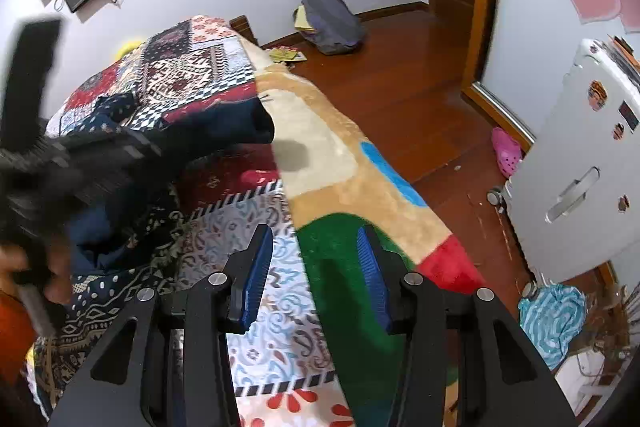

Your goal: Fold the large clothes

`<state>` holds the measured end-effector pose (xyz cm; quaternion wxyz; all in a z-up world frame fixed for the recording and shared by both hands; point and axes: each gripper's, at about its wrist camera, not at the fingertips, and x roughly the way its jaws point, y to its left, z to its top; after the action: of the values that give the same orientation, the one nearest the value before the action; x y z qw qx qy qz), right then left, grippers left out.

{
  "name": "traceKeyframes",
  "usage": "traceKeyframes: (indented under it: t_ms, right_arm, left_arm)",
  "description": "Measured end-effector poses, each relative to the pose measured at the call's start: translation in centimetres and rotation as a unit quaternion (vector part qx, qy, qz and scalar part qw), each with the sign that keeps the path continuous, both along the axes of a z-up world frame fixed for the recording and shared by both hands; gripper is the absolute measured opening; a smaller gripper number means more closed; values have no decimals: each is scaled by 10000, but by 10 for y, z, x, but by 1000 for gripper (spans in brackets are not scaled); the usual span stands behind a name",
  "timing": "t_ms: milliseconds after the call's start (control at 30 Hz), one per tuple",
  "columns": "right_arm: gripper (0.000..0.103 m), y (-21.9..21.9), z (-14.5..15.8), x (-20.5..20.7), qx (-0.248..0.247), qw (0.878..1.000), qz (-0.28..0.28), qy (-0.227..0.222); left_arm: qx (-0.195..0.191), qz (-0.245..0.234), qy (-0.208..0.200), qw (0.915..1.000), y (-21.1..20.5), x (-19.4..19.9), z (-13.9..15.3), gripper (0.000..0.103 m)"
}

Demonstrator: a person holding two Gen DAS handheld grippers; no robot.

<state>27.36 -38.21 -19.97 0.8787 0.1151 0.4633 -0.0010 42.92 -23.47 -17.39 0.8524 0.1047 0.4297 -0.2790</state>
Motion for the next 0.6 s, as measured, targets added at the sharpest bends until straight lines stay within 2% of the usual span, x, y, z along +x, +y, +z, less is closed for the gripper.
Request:
traceKeyframes:
  t_ms: [167,333,433,533,600]
  right_arm:
    - [40,20,11,9,59,9995,290,-103]
    - [40,50,22,26,23,9973,703,-214]
    - [40,65,19,31,-3,9960,884,-152]
    - [40,71,13,29,89,9951,984,-85]
    - [40,67,9,25,100,9958,908,-31]
  left_arm:
    - [-532,354,-500,9967,60,-7,62,2]
    - [-615,714,-1028,9902,118,-20,102,2]
    - [-464,734,-783,9931,132,-19,101,2]
    - [-249,649,-506,9963,133,-20,89,2]
    - [-174,536,-323,9979,128,-22,76,8]
